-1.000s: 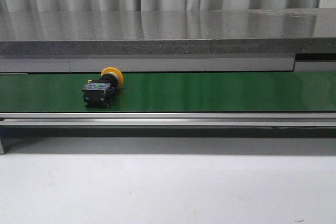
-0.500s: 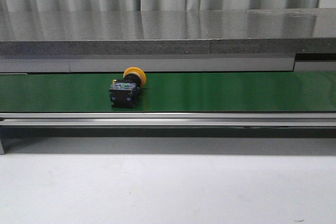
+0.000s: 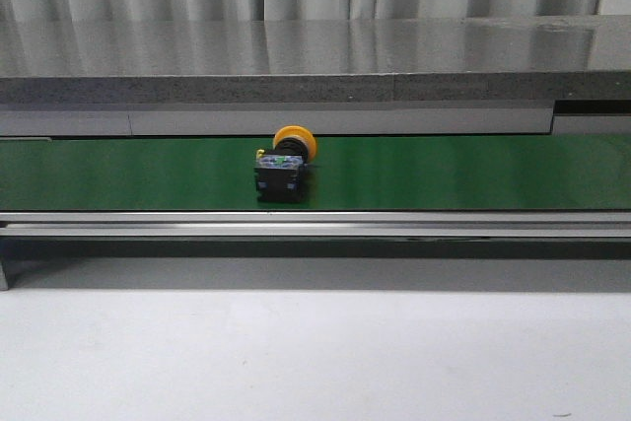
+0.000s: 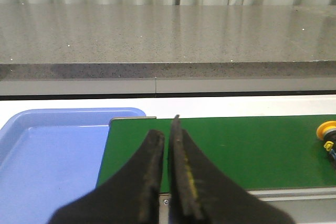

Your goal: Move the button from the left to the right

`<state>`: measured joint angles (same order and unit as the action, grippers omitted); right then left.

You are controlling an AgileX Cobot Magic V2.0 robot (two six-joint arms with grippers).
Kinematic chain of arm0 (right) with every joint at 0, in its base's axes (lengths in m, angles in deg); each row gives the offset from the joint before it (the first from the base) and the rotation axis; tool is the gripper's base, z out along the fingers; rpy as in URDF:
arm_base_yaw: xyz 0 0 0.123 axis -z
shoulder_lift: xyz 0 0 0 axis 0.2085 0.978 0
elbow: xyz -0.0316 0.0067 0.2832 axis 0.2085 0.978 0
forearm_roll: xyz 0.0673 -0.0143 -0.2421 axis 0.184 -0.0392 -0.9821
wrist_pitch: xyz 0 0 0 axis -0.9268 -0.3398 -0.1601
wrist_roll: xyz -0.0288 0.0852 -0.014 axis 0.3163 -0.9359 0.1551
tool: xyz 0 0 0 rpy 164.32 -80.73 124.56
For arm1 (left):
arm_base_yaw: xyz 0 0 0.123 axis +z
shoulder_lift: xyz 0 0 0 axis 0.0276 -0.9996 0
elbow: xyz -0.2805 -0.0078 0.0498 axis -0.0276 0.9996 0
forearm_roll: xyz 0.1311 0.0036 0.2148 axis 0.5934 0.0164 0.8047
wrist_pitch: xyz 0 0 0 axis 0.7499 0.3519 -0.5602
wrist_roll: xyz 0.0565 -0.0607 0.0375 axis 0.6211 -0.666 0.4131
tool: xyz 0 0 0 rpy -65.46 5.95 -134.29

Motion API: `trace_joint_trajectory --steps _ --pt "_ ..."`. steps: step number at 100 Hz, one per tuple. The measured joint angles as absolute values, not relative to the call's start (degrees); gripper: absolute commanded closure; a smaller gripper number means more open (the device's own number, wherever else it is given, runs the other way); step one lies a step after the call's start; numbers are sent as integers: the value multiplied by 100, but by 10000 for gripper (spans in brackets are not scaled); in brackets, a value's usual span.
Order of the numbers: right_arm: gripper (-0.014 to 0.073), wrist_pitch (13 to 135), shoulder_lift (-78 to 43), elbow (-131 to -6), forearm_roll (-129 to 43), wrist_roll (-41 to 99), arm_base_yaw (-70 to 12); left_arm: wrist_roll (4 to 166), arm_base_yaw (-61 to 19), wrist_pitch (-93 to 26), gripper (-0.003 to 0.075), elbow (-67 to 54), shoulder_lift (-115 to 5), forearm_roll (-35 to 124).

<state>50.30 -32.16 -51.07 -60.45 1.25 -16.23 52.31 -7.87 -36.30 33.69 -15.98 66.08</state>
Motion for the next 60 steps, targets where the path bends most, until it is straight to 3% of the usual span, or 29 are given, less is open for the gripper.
trace_joint_trajectory --steps 41,50,60 --pt "649 4408 -1795 -5586 -5943 125 -1623 5231 -787 -3630 715 3369 -1598 6608" --pt "571 4396 -1710 -5586 -5943 125 -1623 5231 -787 -3630 715 3369 -1598 6608" --pt "399 4385 -1696 -5586 -5931 125 -1623 5231 -787 -3630 715 3369 -1598 6608"
